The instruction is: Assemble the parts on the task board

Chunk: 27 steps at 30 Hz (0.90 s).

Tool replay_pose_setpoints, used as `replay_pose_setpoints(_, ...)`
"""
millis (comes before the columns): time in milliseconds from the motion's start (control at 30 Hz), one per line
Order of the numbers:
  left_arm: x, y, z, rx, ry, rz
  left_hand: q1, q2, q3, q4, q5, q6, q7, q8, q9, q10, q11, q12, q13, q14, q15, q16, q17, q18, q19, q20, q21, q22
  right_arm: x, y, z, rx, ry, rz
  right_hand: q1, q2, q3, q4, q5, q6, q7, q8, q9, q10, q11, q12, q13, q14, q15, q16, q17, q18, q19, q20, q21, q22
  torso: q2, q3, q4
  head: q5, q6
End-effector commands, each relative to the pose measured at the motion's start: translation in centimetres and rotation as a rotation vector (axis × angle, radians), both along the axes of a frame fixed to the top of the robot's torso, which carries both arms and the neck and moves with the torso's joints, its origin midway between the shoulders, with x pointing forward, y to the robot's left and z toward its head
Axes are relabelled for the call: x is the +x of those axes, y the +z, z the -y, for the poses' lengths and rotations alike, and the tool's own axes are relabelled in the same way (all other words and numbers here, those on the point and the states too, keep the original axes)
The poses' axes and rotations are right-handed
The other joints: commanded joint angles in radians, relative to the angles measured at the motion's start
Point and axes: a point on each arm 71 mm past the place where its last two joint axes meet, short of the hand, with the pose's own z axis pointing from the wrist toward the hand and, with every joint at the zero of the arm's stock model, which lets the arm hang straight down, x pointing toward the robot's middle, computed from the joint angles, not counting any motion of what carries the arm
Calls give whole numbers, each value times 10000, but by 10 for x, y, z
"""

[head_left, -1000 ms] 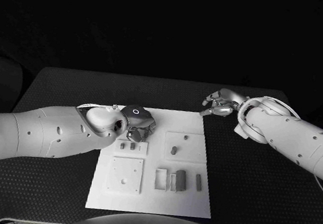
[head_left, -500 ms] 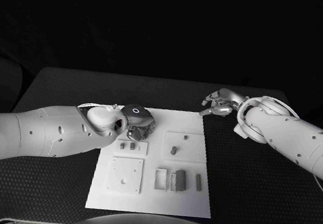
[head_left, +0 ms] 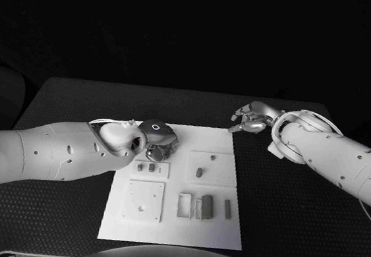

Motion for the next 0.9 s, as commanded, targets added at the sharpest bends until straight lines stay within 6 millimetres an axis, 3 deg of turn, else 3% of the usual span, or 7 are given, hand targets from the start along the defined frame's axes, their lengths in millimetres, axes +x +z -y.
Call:
replay_pose_setpoints(33, -3, -5, 0, 239, -59, -301, 27, 84, 73, -9, -47, 79, -5, 66, 13, 273, 190, 37, 20, -53, -13, 63, -12, 849, 2, -61, -21, 16, 0, 0, -1, -10, 121, -54, -108, -4, -8, 59, 19, -40, 165, 41, -12, -63, -31, 59, -18, 11, -42, 63, -13, 457, 0, -97, -55, 8, -1, -2, 3, 4, 1)
replay_pose_setpoints(433, -3, -7, 0, 246, 0, -457, 50, 131, 99, -5, -44, 113, -18, 37, 9, 205, 211, -69, 15, -67, 6, 59, -37, 838, -6, -61, -41, 34, -1, 0, -2, -4, 137, -56, -109, -4, -9, 59, 19, -38, 165, 43, -12, -63, -31, 62, -20, 11, -43, 64, -13, 457, 0, -97, -55, 8, -1, 0, 1, 4, 1)
replay_pose_setpoints(900, -4, -8, -1, 87, 93, -517, 181, 382, 403, 6, -52, 534, -112, 144, 91, 626, 142, -70, 130, -75, -58, 70, -99, 814, 18, -83, -78, 86, 0, 0, -2, 2, 150, -56, -112, -4, -10, 60, 19, -37, 164, 45, -13, -63, -31, 64, -22, 11, -43, 65, -14, 457, 0, -97, -55, 8, -1, 4, -3, -3, 1)
